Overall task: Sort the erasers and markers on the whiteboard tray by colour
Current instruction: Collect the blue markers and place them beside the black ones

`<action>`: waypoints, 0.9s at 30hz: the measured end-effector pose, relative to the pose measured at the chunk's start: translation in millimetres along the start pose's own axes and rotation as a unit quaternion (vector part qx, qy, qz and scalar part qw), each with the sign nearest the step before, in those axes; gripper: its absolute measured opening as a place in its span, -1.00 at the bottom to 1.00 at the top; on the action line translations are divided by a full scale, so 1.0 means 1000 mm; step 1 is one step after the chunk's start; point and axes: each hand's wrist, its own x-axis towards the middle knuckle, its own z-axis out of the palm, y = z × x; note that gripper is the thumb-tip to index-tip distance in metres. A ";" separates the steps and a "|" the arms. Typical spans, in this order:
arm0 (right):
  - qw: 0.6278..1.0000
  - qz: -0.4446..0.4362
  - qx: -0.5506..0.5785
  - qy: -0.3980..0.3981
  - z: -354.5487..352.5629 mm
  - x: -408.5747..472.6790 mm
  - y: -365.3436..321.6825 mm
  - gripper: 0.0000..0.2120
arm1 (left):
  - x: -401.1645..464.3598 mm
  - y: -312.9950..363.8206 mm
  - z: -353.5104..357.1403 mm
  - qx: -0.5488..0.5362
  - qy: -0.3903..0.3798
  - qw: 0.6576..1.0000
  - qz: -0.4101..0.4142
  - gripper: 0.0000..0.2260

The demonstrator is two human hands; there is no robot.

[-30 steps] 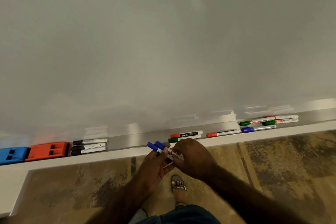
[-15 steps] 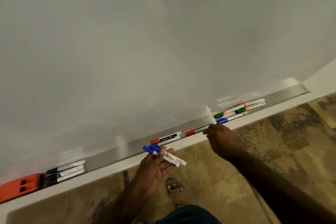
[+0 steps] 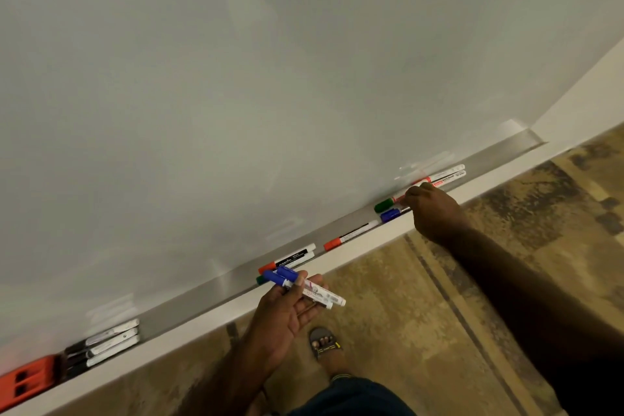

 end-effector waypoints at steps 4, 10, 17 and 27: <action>0.998 -0.039 -0.048 -0.030 0.004 0.010 0.011 -0.60 | 0.000 0.000 0.000 -0.002 0.003 1.000 -0.007 -0.70; 0.985 -0.106 -0.110 -0.075 -0.003 0.020 0.019 -0.57 | 0.002 0.003 -0.003 -0.005 0.010 1.000 -0.014 -0.71; 0.975 -0.151 -0.135 -0.090 -0.010 0.025 0.017 -0.56 | 0.005 0.002 -0.002 -0.013 0.014 1.000 -0.011 -0.69; 0.987 -0.117 -0.074 -0.080 -0.018 0.018 -0.004 -0.77 | 0.003 -0.003 -0.011 -0.020 0.008 1.000 0.005 -0.67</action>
